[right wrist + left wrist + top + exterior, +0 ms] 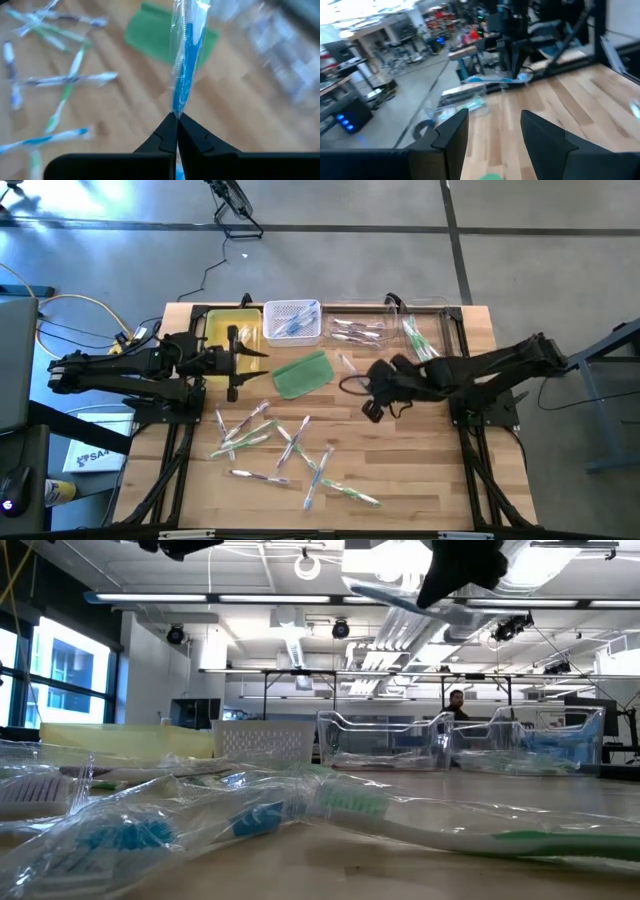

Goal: Pick & Place Toothbrushes
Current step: Put the blue toothbrush into the white bin

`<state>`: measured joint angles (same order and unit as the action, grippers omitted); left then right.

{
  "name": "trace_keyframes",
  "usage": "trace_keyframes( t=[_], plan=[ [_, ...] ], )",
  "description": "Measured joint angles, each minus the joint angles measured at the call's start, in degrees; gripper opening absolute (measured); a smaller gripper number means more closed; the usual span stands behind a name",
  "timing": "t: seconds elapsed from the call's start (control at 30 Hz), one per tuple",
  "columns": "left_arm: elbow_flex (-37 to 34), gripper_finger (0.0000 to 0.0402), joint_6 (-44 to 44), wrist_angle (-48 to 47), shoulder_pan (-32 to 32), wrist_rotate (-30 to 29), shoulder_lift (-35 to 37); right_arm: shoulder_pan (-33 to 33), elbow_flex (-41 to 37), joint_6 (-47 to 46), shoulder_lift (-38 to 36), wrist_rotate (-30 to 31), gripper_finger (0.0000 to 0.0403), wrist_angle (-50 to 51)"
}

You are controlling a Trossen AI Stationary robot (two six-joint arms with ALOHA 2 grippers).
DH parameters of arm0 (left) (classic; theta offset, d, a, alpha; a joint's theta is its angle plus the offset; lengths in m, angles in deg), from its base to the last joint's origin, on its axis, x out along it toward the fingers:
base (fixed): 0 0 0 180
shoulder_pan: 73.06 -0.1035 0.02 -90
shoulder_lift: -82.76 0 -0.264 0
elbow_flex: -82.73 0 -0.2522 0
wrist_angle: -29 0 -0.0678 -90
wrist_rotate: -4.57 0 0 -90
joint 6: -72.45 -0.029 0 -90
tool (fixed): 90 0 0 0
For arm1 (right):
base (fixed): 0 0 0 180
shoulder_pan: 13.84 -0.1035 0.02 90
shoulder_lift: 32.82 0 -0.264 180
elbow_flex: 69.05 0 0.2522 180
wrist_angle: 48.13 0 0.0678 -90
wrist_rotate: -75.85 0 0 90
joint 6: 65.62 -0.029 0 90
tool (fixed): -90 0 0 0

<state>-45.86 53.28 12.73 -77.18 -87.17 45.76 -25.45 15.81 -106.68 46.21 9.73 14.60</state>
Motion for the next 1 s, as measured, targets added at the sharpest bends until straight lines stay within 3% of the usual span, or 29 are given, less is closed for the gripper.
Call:
trace_keyframes(
  t=[0.3, 0.53, 0.77, 1.0],
  plan=[
    [0.0, 0.0175, 1.5, 10.6, -0.6, -3.4, -3.5, 8.8, 0.1, 21.2, -0.3, 1.7, 0.0002, -10.3],
    [0.0, 0.0175, 7.2, 11.6, -13.3, -2.9, -8.1, 13.2, 0.1, 33.0, -0.2, -0.5, 0.0002, -17.5],
    [0.0, 0.0175, 11.9, 17.8, -29.7, 20.0, -11.4, 16.1, 0.1, 39.2, 0.2, -5.8, 0.0002, -22.0],
    [0.0, 0.0175, 12.5, 22.7, -36.3, 29.2, -19.4, 19.4, 0.1, 45.7, 2.8, -8.5, 0.0002, -29.2]
  ],
)
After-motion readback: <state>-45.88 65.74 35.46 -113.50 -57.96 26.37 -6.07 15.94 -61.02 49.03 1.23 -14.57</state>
